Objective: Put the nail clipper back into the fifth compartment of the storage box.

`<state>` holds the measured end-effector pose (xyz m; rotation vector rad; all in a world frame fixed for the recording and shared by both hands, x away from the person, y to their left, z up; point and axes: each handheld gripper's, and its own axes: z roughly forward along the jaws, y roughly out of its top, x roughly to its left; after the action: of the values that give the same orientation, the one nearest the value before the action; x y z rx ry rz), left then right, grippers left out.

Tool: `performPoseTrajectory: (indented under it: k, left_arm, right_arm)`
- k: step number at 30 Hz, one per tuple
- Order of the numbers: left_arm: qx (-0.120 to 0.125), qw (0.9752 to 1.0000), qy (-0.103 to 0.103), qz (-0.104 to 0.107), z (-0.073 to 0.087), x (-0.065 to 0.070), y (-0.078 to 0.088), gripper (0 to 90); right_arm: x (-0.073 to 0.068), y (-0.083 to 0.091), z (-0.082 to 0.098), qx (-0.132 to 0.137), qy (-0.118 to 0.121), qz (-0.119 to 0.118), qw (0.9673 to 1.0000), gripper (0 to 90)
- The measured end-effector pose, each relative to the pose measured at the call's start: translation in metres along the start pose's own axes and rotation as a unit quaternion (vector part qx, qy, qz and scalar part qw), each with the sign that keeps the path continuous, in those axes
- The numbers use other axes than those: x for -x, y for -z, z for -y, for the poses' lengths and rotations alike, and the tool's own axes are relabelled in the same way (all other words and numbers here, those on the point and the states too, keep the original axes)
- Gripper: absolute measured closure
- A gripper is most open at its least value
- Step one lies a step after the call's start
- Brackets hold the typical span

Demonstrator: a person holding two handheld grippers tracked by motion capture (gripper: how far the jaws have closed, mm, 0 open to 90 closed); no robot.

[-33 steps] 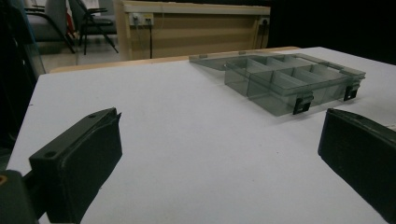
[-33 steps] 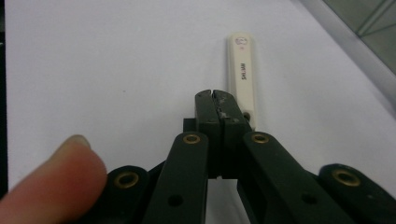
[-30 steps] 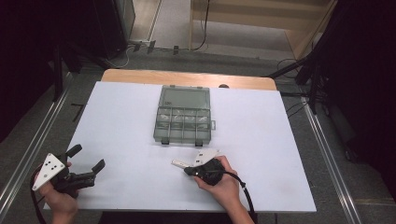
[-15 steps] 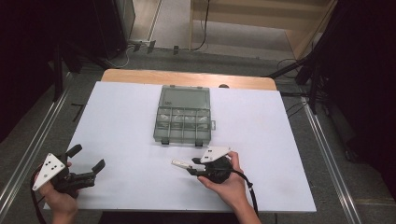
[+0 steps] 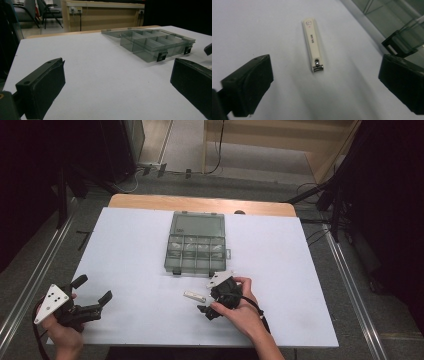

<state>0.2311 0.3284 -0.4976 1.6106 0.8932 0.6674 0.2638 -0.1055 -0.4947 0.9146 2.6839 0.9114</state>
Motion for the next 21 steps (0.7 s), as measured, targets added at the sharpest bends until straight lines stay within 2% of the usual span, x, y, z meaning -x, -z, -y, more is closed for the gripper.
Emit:
performPoseTrajectory:
  k: [1,2,3,5,6,8,9,11,16,21]
  left_arm:
    - [0.0,1.0,0.0,0.0,0.0,0.0,0.0,0.0]
    - [0.0,1.0,0.0,0.0,0.0,0.0,0.0,0.0]
    - [0.0,1.0,0.0,0.0,0.0,0.0,0.0,0.0]
    - [0.0,1.0,0.001,0.0,0.0,0.0,0.0,0.0]
    - [0.0,1.0,0.001,0.0,0.0,0.0,0.0,0.0]
    - [0.001,1.0,0.001,0.0,0.0,0.0,0.0,0.0]
    - [0.001,1.0,0.001,0.0,0.0,0.0,0.0,0.0]
    - [0.0,1.0,0.0,0.0,0.0,0.0,0.0,0.0]
    - [0.0,1.0,-0.001,0.0,0.0,0.0,0.0,0.0]
    - [-0.001,1.0,-0.001,0.0,0.0,0.0,0.0,0.0]
  right_arm:
    - [0.0,-0.002,-0.001,-0.008,0.0,0.002,1.0,24.5]
    - [0.0,-0.002,-0.001,-0.008,0.0,0.002,1.0,24.5]
    - [0.002,-0.005,-0.003,-0.026,-0.001,-0.014,0.9996,29.2]
    - [0.004,-0.007,-0.005,-0.032,0.0,-0.023,0.9992,38.2]
    - [0.004,-0.007,-0.005,-0.032,0.0,-0.023,0.9992,38.2]
    - [0.005,-0.009,-0.007,-0.039,-0.004,-0.043,0.9983,42.8]
    - [0.006,-0.01,-0.008,-0.042,0.001,-0.045,0.9981,45.8]
    - [0.005,-0.011,-0.01,-0.043,0.01,-0.038,0.9983,53.3]
    - [0.001,-0.012,-0.013,-0.04,0.031,-0.037,0.998,67.2]
    - [-0.003,-0.014,-0.015,-0.041,0.034,-0.032,0.9981,73.3]
